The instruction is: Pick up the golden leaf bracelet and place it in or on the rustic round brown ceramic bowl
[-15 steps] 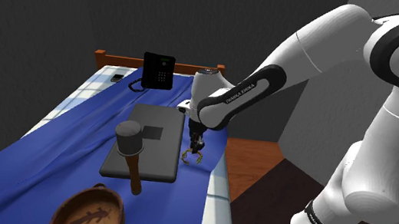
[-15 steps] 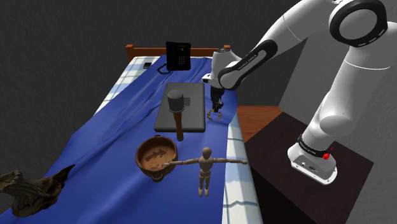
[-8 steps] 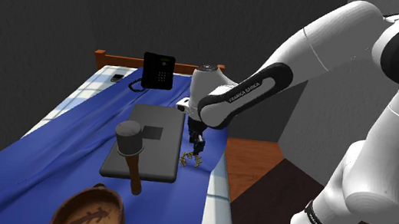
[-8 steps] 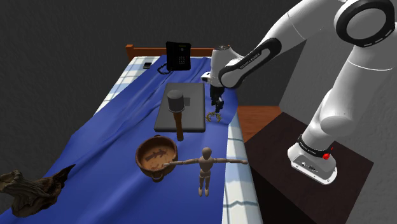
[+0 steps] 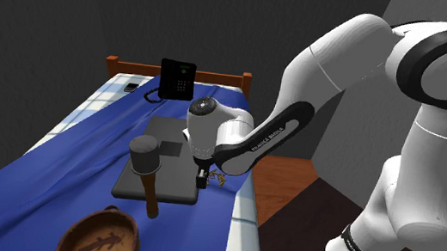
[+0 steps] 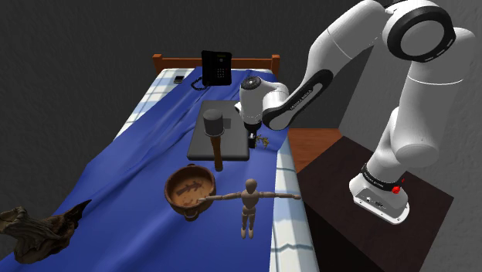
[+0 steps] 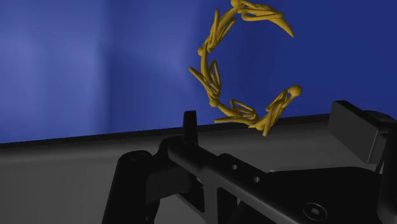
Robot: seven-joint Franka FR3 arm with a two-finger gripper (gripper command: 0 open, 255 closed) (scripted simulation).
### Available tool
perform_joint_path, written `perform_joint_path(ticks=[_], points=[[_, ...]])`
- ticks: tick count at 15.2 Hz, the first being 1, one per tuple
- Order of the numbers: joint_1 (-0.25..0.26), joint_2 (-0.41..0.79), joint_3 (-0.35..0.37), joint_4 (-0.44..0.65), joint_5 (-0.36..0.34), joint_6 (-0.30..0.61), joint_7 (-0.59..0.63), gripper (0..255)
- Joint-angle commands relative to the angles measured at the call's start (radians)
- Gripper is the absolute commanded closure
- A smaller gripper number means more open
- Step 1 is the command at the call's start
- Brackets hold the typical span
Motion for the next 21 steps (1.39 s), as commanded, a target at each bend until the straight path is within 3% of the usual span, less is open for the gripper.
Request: perform_joint_path(ticks=[1, 11, 12, 21], points=[[0.002, 0.021, -0.007, -0.002, -0.017, 0.021, 0.021, 0], [0.002, 0.050, -0.015, -0.002, -0.034, 0.050, 0.032, 0], [0.002, 0.050, -0.015, -0.002, -0.034, 0.050, 0.032, 255], [0.002, 0.050, -0.015, -0.002, -0.034, 0.050, 0.032, 255]])
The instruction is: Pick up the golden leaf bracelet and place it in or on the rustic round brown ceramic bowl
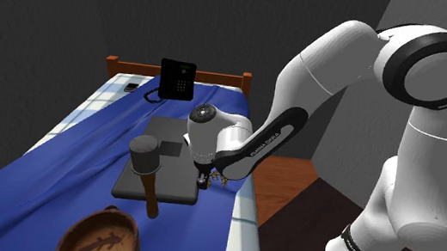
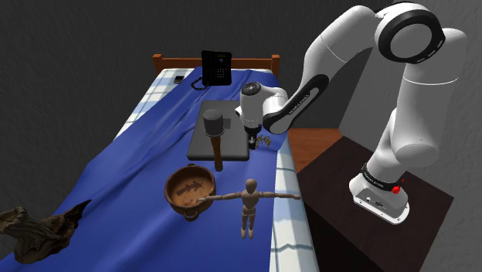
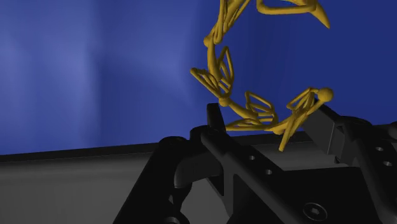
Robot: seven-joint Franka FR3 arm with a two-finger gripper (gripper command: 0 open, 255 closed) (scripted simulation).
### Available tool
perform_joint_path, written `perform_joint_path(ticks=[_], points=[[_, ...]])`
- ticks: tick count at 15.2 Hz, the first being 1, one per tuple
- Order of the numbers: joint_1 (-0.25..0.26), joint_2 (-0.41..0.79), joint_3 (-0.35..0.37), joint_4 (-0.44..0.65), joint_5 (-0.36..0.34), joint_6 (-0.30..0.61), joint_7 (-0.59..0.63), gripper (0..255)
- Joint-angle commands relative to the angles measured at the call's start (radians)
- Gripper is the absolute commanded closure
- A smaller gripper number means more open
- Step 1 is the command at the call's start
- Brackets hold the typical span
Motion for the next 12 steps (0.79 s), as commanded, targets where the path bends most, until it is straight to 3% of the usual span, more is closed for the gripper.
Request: perform_joint_path(ticks=[1, 12], points=[[-0.001, -0.012, 0.003, 0.000, 0.007, -0.011, -0.007, 255], [-0.009, -0.130, 0.023, 0.014, 0.075, -0.135, -0.076, 255]])
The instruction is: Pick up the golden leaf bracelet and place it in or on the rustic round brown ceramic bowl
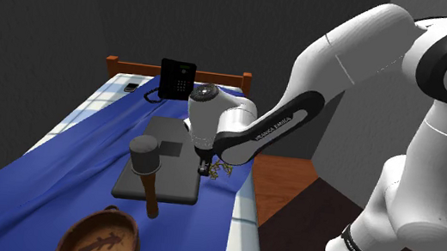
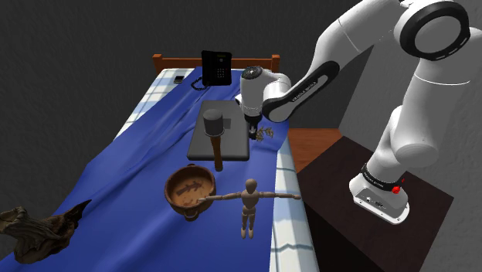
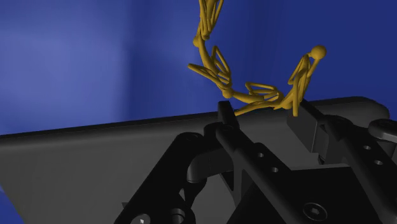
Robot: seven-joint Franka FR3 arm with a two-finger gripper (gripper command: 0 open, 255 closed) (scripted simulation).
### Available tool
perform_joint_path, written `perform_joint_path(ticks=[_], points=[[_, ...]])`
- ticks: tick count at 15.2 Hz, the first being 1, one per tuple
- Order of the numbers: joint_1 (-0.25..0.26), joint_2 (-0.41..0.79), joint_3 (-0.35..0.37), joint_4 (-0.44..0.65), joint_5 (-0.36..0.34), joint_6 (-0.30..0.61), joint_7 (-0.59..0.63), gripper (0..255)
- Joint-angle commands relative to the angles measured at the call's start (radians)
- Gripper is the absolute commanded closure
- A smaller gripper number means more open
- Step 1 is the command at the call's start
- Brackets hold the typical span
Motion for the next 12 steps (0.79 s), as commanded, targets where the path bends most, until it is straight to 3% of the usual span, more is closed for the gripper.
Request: perform_joint_path(ticks=[1, 12], points=[[0.000, -0.019, 0.003, 0.004, 0.011, -0.023, -0.010, 255], [0.001, -0.114, 0.011, 0.049, 0.062, -0.156, -0.066, 255]])
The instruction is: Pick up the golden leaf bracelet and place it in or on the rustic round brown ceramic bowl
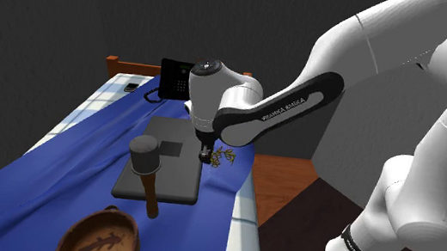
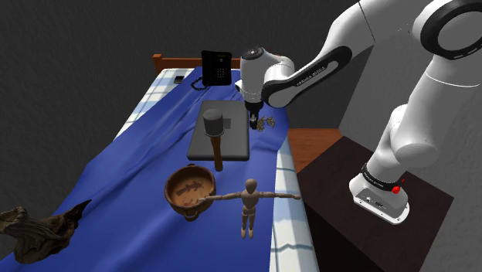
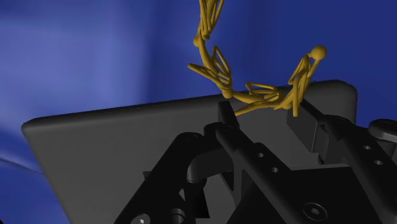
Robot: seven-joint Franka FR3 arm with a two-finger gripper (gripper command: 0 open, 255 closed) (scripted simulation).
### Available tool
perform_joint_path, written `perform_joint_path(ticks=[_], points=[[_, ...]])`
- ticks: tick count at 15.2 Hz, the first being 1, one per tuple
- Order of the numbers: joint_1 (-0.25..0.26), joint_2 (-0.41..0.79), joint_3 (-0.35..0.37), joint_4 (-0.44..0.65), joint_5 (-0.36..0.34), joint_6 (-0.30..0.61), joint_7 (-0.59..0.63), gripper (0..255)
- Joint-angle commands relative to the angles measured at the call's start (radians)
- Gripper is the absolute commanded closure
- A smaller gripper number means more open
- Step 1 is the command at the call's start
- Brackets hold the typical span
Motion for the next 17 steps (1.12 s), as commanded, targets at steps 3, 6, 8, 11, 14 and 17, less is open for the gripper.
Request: perform_joint_path(ticks=[3, 6, 8, 11, 14, 17], points=[[0.002, -0.031, 0.003, 0.023, 0.016, -0.053, -0.016, 255], [0.014, -0.024, 0.015, 0.055, 0.021, -0.082, -0.001, 255], [0.037, 0.013, 0.037, 0.103, 0.019, -0.104, 0.041, 255], [0.073, 0.073, 0.067, 0.185, 0.013, -0.141, 0.102, 255], [0.111, 0.141, 0.092, 0.277, 0.004, -0.182, 0.160, 255], [0.151, 0.215, 0.112, 0.382, -0.007, -0.228, 0.213, 255]])
